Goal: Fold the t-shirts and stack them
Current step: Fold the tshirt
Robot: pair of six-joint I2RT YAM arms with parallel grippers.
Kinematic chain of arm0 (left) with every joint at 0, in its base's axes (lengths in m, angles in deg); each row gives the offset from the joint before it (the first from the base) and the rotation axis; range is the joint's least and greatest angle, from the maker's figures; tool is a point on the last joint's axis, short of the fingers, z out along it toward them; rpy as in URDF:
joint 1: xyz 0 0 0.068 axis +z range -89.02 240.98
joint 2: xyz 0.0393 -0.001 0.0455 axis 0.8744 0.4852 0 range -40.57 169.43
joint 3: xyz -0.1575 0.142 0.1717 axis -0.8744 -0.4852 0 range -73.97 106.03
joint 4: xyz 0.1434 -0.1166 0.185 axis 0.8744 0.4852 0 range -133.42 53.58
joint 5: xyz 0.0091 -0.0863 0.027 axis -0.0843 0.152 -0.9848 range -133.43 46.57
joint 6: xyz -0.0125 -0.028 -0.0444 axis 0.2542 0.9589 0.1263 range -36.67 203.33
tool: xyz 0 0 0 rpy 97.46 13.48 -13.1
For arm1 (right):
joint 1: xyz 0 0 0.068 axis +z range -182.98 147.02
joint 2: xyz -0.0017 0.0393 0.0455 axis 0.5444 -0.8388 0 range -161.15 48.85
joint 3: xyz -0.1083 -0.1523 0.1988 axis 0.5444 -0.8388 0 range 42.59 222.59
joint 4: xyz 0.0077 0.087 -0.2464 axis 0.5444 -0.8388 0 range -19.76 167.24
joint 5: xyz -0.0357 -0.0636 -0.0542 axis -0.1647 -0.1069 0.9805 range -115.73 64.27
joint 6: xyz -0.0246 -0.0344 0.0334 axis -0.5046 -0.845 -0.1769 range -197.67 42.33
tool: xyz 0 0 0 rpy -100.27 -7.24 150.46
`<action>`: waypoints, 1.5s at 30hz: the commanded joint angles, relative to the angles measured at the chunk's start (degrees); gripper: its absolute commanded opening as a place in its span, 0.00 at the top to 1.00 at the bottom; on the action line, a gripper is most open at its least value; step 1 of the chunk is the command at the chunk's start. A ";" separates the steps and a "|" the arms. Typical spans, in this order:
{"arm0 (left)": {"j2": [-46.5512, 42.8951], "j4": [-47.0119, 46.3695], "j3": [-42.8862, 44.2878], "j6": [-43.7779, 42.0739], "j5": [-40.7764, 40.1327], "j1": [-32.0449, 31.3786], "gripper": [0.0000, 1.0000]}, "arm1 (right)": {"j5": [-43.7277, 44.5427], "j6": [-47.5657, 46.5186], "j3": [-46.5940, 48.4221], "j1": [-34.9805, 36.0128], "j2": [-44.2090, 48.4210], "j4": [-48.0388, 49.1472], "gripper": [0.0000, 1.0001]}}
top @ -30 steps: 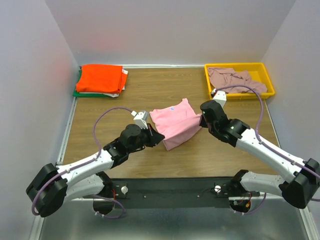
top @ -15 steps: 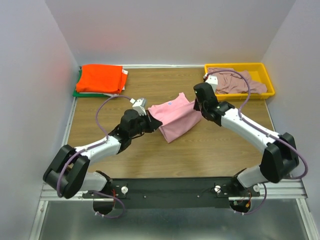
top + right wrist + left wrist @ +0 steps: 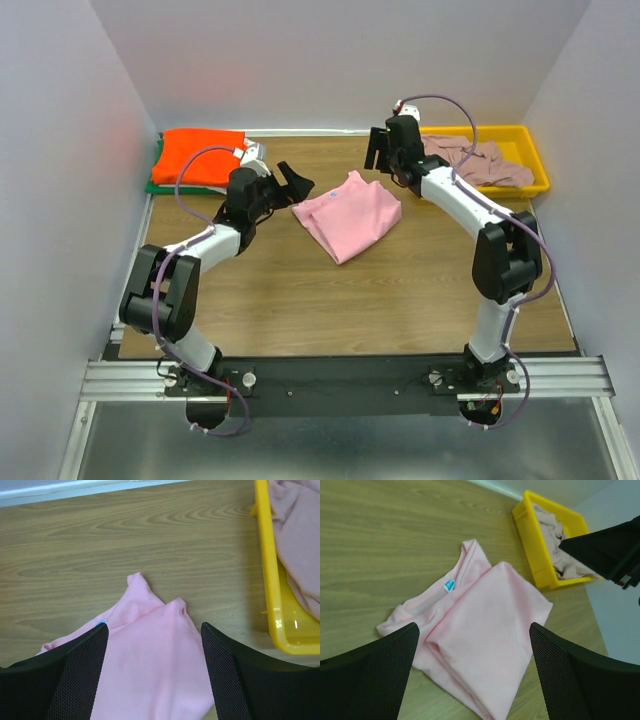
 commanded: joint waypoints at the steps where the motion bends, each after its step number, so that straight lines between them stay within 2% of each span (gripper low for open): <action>1: -1.54 -1.22 -0.57 -2.34 -1.28 -0.85 0.02 | -5.40 -3.42 -2.39 0.60 4.58 2.89 0.19; 9: -0.31 -2.44 -8.31 -3.14 -2.06 -3.92 0.06 | -13.56 -2.89 -19.52 0.60 10.57 9.58 0.26; 11: 0.83 -3.32 -8.40 -2.88 -2.15 -5.41 0.09 | -11.12 -2.63 -20.33 0.60 10.30 10.37 0.26; 18: 5.75 -3.15 -3.84 -1.38 -4.43 -9.37 0.17 | -7.33 -4.03 -16.30 -1.59 3.55 10.46 0.25; 24: 9.71 2.29 0.29 -1.64 -7.86 -10.60 0.17 | -10.66 -5.26 -12.78 -4.76 -1.47 10.64 0.23; 32: 13.13 5.11 3.28 -3.14 -10.68 -10.69 0.18 | -15.06 -7.28 -9.53 -5.55 -7.53 12.83 0.24; 37: 15.68 6.60 6.27 -3.75 -11.65 -10.69 0.19 | -17.61 -8.34 -7.77 -5.99 -11.05 13.27 0.28; 42: 17.88 7.22 8.55 -4.10 -12.43 -10.69 0.22 | -19.89 -8.78 -6.63 -6.43 -13.16 15.47 0.36; 45: 19.20 8.09 10.13 -4.54 -12.79 -10.61 0.27 | -20.51 -8.96 -6.36 -6.61 -14.30 16.17 0.45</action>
